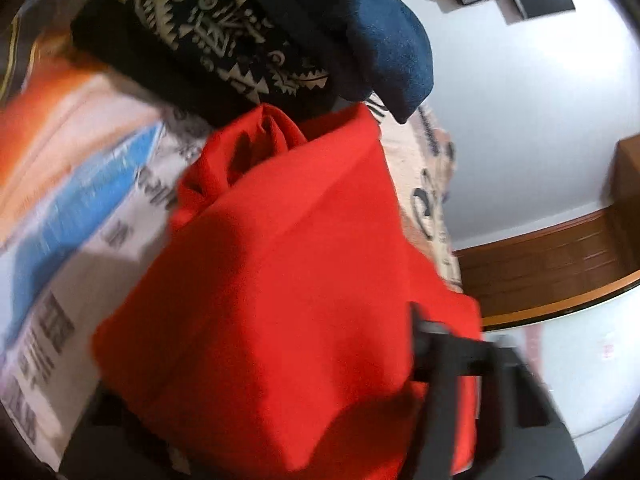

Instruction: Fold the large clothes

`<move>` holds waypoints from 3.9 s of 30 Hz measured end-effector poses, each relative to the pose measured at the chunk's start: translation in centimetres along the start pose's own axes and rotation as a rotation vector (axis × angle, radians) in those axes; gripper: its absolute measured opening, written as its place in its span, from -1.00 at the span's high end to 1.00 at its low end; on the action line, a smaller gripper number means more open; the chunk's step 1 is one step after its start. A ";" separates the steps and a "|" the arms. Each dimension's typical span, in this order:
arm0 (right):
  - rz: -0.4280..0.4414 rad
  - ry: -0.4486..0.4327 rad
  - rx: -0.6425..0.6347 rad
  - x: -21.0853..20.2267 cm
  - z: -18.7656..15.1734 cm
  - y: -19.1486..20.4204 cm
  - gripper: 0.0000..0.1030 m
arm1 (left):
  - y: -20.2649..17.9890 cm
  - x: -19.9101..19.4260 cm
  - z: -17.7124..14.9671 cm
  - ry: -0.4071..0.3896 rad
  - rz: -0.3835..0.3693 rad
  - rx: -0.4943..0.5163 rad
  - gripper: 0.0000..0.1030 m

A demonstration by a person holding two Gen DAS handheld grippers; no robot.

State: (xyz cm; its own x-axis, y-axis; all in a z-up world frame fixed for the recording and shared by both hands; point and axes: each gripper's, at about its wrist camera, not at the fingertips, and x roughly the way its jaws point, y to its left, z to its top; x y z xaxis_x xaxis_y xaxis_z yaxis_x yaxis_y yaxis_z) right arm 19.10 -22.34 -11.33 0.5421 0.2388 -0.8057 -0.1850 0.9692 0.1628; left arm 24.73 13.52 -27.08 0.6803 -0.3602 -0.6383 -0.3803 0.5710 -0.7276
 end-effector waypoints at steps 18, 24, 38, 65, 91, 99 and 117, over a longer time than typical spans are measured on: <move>0.140 0.014 -0.258 -0.9 2.8 11.9 -0.68 | -14.9 -16.3 -1.1 -0.419 0.037 0.478 0.77; 0.292 0.188 -0.287 4.6 0.7 17.9 -0.68 | -13.9 -16.7 -0.4 -0.470 0.167 0.510 0.77; 0.230 0.048 -0.221 0.3 1.7 12.8 -0.68 | -18.1 -11.8 -2.2 -0.337 0.121 0.654 0.77; 0.176 -0.089 -0.090 -6.3 2.1 5.0 -0.68 | -15.5 -8.3 -7.4 0.055 0.088 0.860 -0.28; 0.131 0.176 -0.119 0.8 0.8 3.1 -0.72 | -7.9 -8.6 -7.2 0.128 0.191 0.779 -0.65; 0.235 0.166 -0.158 0.6 3.9 4.8 -0.72 | -6.6 -9.4 -3.2 0.104 0.238 0.694 -0.65; 0.498 0.439 -0.030 9.1 5.7 5.1 -0.77 | -3.2 -1.0 -1.1 0.426 -0.036 0.315 -0.65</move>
State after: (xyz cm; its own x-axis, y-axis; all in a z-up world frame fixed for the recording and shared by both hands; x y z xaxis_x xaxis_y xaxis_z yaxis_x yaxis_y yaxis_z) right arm 27.83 -14.91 -14.61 0.0022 0.6048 -0.7963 -0.3535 0.7454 0.5652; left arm 24.56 11.31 -24.37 0.3495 -0.6143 -0.7075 -0.1104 0.7228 -0.6821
